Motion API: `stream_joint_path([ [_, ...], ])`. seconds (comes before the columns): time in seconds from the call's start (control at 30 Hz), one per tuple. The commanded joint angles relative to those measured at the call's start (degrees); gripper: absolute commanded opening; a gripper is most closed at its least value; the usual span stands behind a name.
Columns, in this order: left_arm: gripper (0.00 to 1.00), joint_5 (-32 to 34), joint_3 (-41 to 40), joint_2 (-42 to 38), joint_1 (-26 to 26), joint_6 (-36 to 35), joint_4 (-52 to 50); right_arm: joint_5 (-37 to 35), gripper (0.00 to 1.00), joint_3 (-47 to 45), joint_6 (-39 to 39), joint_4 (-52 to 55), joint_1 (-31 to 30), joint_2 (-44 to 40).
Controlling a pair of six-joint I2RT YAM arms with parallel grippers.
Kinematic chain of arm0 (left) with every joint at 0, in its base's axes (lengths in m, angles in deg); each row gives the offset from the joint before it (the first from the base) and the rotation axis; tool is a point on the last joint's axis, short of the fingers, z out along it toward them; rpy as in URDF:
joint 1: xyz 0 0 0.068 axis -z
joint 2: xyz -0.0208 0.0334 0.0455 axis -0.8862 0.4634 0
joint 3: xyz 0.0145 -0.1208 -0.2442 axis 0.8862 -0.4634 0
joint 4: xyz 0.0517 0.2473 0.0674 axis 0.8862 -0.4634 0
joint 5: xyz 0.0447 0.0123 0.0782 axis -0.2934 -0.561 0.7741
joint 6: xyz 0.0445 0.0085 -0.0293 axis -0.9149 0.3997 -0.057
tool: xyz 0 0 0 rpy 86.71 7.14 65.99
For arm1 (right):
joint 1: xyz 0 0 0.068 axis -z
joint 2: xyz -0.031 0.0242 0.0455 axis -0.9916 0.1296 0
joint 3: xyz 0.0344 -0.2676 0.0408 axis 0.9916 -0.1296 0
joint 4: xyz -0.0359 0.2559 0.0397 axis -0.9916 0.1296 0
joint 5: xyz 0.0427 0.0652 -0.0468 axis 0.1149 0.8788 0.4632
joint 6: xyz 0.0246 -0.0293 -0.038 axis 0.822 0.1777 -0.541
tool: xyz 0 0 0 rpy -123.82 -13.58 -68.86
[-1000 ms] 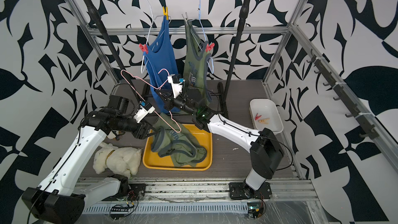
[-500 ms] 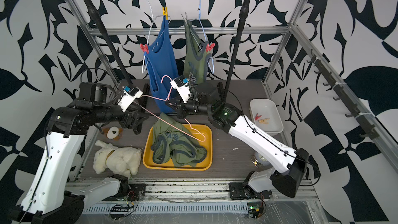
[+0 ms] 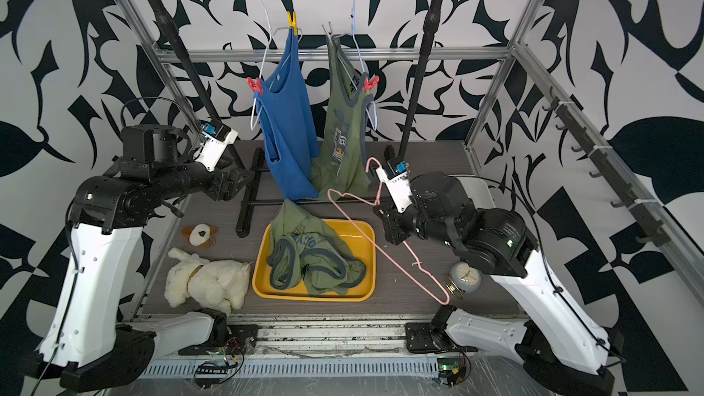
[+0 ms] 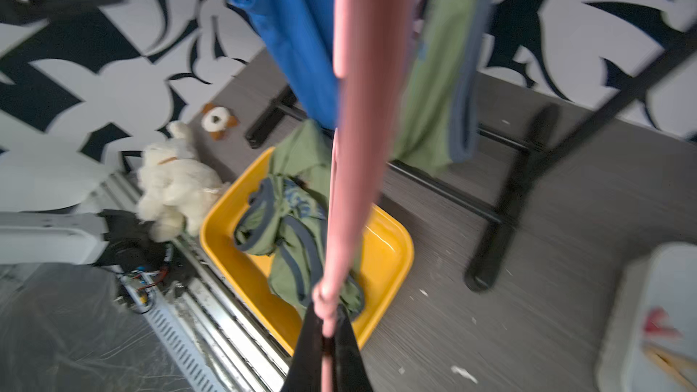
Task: Remove the clothespins securing tank tops to the hanger
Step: Remove the tank top from the hanger, then place the hanger on the clothesline.
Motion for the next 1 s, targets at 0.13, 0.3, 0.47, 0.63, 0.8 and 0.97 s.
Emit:
stream_joint_path([
  [0.13,0.71,7.4,0.1,-0.4,-0.5,2.8,3.0,-21.6,0.00,8.8,3.4,9.7,-0.1,0.2],
  [0.3,0.68,10.8,-2.1,-1.1,-2.5,5.1,4.7,-26.9,0.00,13.1,-2.3,2.4,-0.1,4.3],
  [0.47,0.68,10.5,-4.8,-2.7,-4.3,5.7,4.7,-33.5,0.00,24.8,-9.1,1.8,0.0,15.1],
  [0.63,0.69,7.7,-6.9,-3.8,-4.3,4.6,4.6,-34.2,0.00,37.3,-16.7,1.4,2.4,24.3],
  [0.8,0.70,5.9,-9.5,-4.2,-4.3,3.5,4.5,-31.2,0.00,46.0,-20.9,-1.8,8.2,31.2],
  [0.97,0.70,5.2,-10.9,-4.4,-4.3,2.4,4.0,-27.3,0.00,48.2,-21.0,-5.7,12.6,32.8],
])
